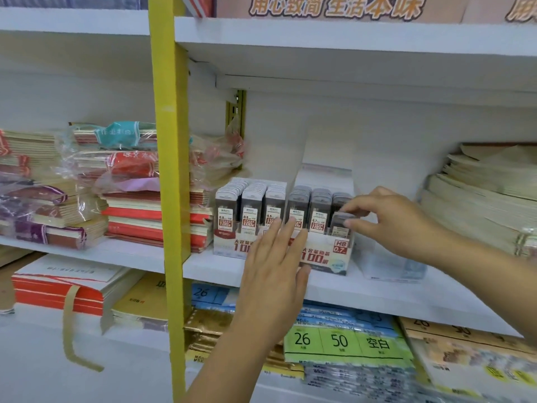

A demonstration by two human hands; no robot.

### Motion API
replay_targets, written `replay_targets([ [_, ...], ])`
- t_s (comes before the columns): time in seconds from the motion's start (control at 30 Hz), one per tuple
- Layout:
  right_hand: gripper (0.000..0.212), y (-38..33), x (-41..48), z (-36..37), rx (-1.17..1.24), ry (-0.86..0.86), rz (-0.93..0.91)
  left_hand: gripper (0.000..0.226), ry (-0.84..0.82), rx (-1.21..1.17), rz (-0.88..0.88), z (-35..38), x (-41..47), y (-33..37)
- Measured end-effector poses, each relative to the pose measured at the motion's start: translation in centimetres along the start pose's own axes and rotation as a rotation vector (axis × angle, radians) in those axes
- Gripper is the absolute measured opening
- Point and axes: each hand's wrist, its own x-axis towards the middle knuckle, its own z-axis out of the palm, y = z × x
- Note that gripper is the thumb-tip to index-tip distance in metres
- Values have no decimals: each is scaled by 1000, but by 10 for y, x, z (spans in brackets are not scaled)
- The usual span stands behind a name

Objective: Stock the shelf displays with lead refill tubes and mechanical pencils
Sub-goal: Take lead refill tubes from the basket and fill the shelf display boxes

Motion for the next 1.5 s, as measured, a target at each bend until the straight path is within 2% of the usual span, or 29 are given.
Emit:
replay_targets([
  [0.1, 17, 5, 11, -2, 124, 164, 19, 55, 6, 6, -10, 2, 0, 0],
  [0.17, 13, 7, 20, -5, 163, 201, 43, 54, 26, 16, -9, 1, 0, 0],
  [0.33, 3, 14, 35, 6, -53, 208, 58, 54, 30, 19, 6, 3, -1, -2],
  [0.47, 21, 15, 31, 6, -126, 247, 60, 56, -9, 0, 14, 2, -3, -4],
  [0.57, 29, 7, 16, 0, -47, 322, 27, 56, 2, -35, 30, 0, -9, -4],
  [0.7, 19, -24, -33, -5, 213, 412, -102, 44, 77, -147, 13, -6, -35, 1],
  [0.8, 17, -48, -89, 21, 510, 256, -137, 36, -12, -190, 24, 2, -81, 1],
  [0.87, 18, -53, -126, 58, 606, 75, -73, 34, -220, -197, 15, 16, -126, -7],
  [1.0, 16, -40, -200, 165, 630, -342, 200, 43, -745, -163, -129, 53, -231, -33],
  [1.13, 17, -20, -285, 276, 553, -640, 418, 47, -1022, -223, -359, 97, -319, -42],
  [1.23, 23, -14, -336, 333, 541, -796, 557, 49, -1125, -271, -514, 126, -361, -44],
  [1.33, 39, -9, -366, 371, 564, -883, 696, 48, -1127, -296, -704, 149, -385, -48],
  [1.43, 47, -6, -371, 403, 533, -831, 734, 42, -1098, -294, -860, 170, -399, -52],
  [1.5, 45, -7, -365, 420, 433, -785, 671, 39, -1070, -286, -923, 181, -403, -51],
])
